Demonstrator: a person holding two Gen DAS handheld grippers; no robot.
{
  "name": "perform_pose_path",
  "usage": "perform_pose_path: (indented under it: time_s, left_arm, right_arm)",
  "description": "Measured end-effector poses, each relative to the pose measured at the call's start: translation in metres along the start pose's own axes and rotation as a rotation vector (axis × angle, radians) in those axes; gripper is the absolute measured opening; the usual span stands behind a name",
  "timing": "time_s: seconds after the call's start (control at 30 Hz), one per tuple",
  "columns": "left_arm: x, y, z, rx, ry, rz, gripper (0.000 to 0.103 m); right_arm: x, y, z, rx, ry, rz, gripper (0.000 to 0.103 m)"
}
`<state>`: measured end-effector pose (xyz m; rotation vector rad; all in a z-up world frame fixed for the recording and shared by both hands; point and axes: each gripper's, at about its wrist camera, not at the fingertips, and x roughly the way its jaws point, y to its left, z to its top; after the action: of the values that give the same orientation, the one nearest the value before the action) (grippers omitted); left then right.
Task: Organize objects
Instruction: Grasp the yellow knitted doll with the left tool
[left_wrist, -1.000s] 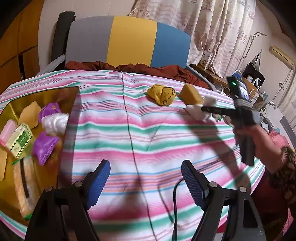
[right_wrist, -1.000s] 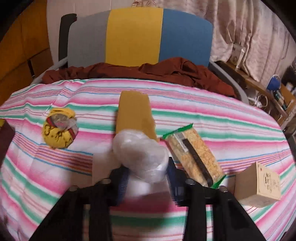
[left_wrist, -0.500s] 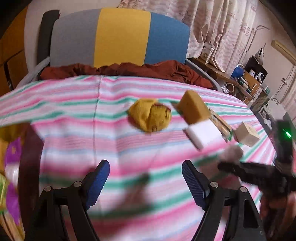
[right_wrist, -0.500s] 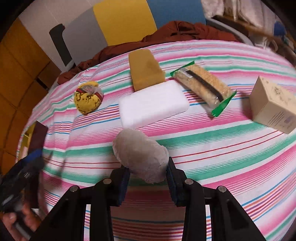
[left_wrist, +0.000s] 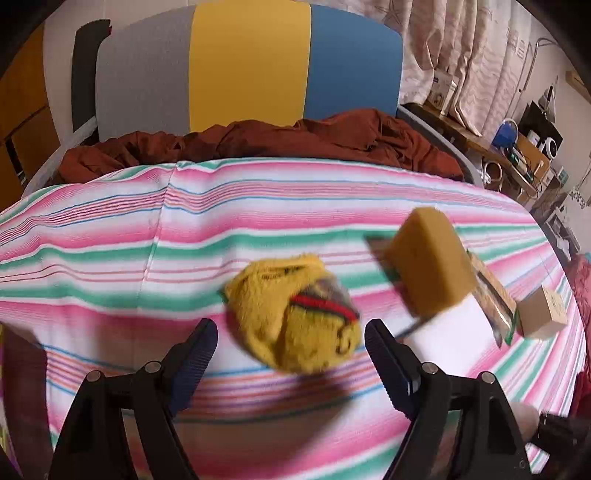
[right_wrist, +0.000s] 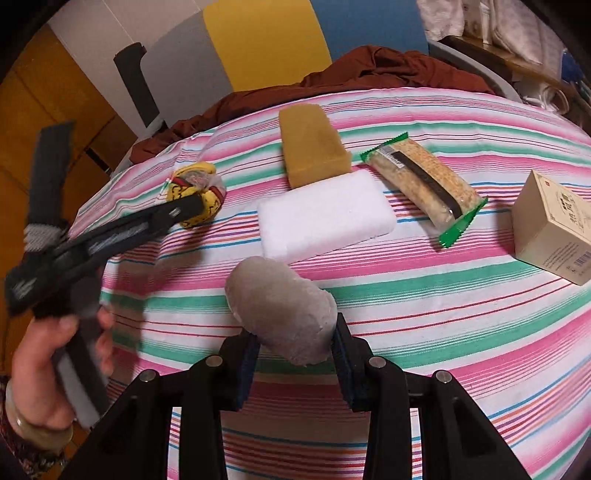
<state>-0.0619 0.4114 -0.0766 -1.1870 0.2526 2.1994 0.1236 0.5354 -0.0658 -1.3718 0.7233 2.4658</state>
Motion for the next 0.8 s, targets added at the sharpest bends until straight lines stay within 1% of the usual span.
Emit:
perform_pose_path:
  time_s: [0.07, 0.1, 0.13, 0.17, 0.23, 0.3, 0.4, 0.53, 0.63, 0.7, 0.8]
  left_arm:
    - [0.006, 0.0, 0.0, -0.004, 0.007, 0.005, 0.083]
    - [0.01, 0.0, 0.0, -0.001, 0.011, 0.011, 0.08]
    - [0.011, 0.0, -0.001, 0.005, 0.009, 0.011, 0.065]
    - [0.012, 0.001, -0.002, 0.007, 0.004, 0.01, 0.057]
    - [0.009, 0.004, -0.008, 0.012, -0.037, -0.008, 0.05]
    - [0.007, 0.002, -0.014, 0.045, -0.063, -0.009, 0.046]
    - [-0.001, 0.0, -0.027, 0.083, -0.095, 0.005, 0.042]
    - [-0.017, 0.011, -0.047, 0.077, -0.138, 0.02, 0.041]
    - [-0.034, 0.024, -0.058, 0.027, -0.173, -0.002, 0.04]
    - [-0.042, 0.028, -0.065, 0.007, -0.181, -0.017, 0.039]
    - [-0.059, 0.029, -0.081, 0.007, -0.196, -0.045, 0.039]
  right_arm:
    - [0.0, 0.0, 0.0, 0.013, 0.007, 0.02, 0.038]
    - [0.0, 0.0, 0.0, 0.019, 0.008, 0.032, 0.038]
    - [0.0, 0.0, 0.0, 0.019, 0.008, 0.034, 0.038]
    - [0.0, 0.0, 0.001, 0.015, 0.004, 0.032, 0.038]
    - [0.0, 0.0, 0.002, 0.012, 0.002, 0.032, 0.038]
    - [0.0, 0.0, 0.002, 0.012, 0.0, 0.035, 0.038]
    - [0.0, -0.001, 0.002, 0.01, -0.004, 0.035, 0.038]
    - [0.001, -0.001, 0.001, 0.006, -0.006, 0.032, 0.038]
    - [0.002, 0.0, 0.001, -0.001, -0.014, 0.032, 0.038]
    - [0.002, 0.001, 0.001, -0.01, -0.021, 0.029, 0.038]
    - [0.002, 0.004, 0.001, -0.025, -0.028, 0.028, 0.038]
